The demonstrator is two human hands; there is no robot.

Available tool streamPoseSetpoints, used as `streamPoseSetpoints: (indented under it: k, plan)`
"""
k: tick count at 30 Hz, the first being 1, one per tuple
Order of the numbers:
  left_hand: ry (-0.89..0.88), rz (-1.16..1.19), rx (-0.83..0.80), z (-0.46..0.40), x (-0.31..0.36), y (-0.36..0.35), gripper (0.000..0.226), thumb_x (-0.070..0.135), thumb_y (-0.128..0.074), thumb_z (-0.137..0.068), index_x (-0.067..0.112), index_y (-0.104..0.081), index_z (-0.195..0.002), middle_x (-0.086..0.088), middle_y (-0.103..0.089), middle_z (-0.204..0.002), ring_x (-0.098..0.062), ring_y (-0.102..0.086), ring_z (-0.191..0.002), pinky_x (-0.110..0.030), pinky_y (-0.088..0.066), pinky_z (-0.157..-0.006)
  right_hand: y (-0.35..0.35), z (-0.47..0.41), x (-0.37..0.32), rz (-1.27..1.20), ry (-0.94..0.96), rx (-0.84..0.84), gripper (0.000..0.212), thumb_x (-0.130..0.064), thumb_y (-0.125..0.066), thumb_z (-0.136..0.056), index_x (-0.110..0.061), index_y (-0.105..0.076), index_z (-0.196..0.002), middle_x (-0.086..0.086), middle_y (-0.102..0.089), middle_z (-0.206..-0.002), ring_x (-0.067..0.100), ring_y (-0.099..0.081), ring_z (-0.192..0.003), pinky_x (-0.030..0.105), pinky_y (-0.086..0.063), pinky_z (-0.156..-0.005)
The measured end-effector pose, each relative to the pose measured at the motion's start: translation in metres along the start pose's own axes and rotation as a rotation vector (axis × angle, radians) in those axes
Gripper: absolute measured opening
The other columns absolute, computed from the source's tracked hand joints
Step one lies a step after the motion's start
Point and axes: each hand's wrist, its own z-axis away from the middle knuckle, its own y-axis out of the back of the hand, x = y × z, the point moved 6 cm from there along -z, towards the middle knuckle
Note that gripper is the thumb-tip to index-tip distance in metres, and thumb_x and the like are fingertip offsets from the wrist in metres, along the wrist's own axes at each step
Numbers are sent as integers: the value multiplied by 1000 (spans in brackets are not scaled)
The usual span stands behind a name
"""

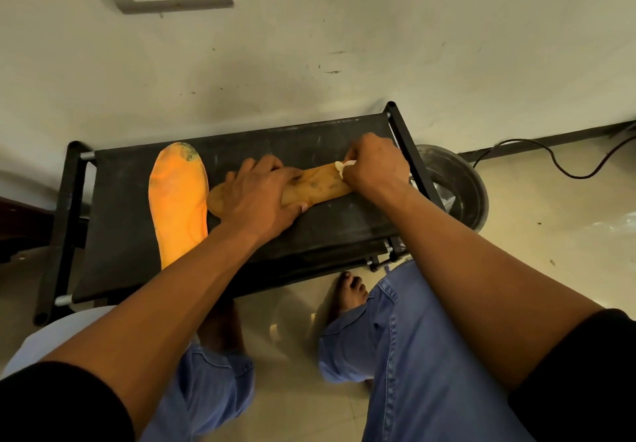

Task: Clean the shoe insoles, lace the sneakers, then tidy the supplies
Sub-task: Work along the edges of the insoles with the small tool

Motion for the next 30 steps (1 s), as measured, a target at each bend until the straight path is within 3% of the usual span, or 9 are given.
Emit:
streamPoseSetpoints:
  k: [4,8,14,21,26,30]
  plan:
    - [33,3,-26,-2,2,0,61,60,-71,-82,42,-56,-139,5,-50,-136,-27,-44,-125,-45,-40,-96,-11,0,-19,-54,85,-30,23,-15,-65,-82,-20,-76,-102,8,-72,-98,29,-69,-88,30,-50,-67]
    - [42,10,-32,-3,1,0,59,63,-71,-81,42,-60,-135,5,-51,-137,-27,-45,-125,-46,-39,-95,-21,6,-43,-16,190,-89,19,-23,-66,-87,-23,-73,-104,3,-70,-99,26,-69,-88,35,-54,-69]
    - [33,16,-35,-2,-1,0,66,63,-70,-81,41,-55,-141,7,-50,-138,-25,-44,-126,-45,-40,-96,4,3,-15,128,5,45,17,-14,-66,-84,-17,-66,-102,9,-67,-101,33,-68,-93,34,-44,-66]
    - [40,16,-28,-1,0,2,66,64,-70,-81,42,-55,-140,9,-51,-139,-23,-46,-125,-43,-41,-94,9,21,-4,185,-55,-51,21,-13,-66,-85,-15,-62,-106,9,-66,-105,32,-67,-98,36,-46,-70]
    - [59,-2,-64,-1,2,2,64,65,-68,-83,44,-53,-141,8,-49,-142,-26,-44,-128,-47,-41,-99,5,37,-25,157,43,-101,18,-13,-64,-89,-18,-48,-85,5,-56,-86,29,-66,-91,35,-44,-67]
    - [52,40,-95,0,1,6,53,52,-70,-85,42,-58,-136,9,-49,-142,-27,-44,-126,-48,-39,-100,-11,52,-58,147,234,-130,12,-19,-63,-89,-20,-52,-87,6,-65,-95,25,-63,-79,35,-51,-66]
